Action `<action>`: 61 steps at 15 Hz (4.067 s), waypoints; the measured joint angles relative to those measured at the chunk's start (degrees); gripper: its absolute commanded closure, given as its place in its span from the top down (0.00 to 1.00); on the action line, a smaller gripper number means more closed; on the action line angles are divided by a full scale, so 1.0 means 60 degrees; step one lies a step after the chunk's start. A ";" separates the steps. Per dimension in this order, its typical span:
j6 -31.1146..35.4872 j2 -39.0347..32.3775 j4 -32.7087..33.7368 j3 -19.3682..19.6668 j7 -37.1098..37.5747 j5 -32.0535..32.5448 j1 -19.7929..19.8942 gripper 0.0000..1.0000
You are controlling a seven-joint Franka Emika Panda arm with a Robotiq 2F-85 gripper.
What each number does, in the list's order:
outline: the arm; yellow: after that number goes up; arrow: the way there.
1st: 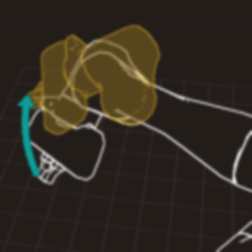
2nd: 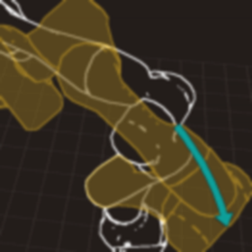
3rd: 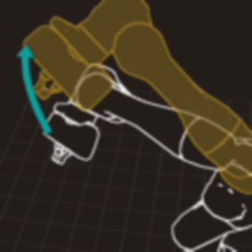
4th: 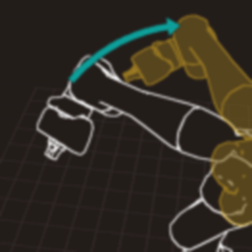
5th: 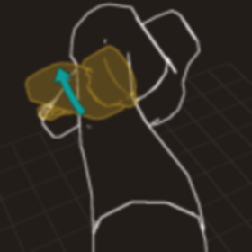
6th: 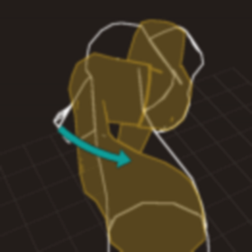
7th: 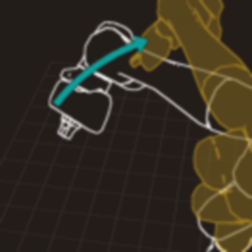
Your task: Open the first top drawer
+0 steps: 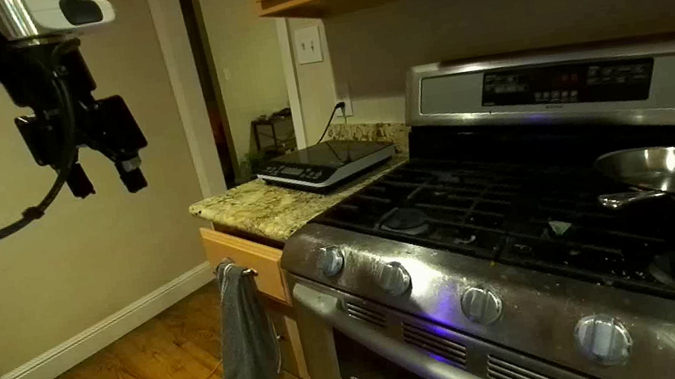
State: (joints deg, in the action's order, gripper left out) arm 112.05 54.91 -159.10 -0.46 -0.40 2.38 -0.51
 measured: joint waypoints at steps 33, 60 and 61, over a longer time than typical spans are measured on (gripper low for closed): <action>0.4565 -0.5055 0.0063 -0.1869 0.0503 0.0039 -0.0797 1.00; 0.8649 -1.0225 0.1780 -0.1825 0.1291 0.5934 -0.0875 1.00; 0.8671 -1.0490 0.2048 -0.1747 0.1485 0.6351 -0.0877 1.00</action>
State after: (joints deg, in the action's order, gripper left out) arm 164.07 -8.03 -146.81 -10.94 8.51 40.49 -5.77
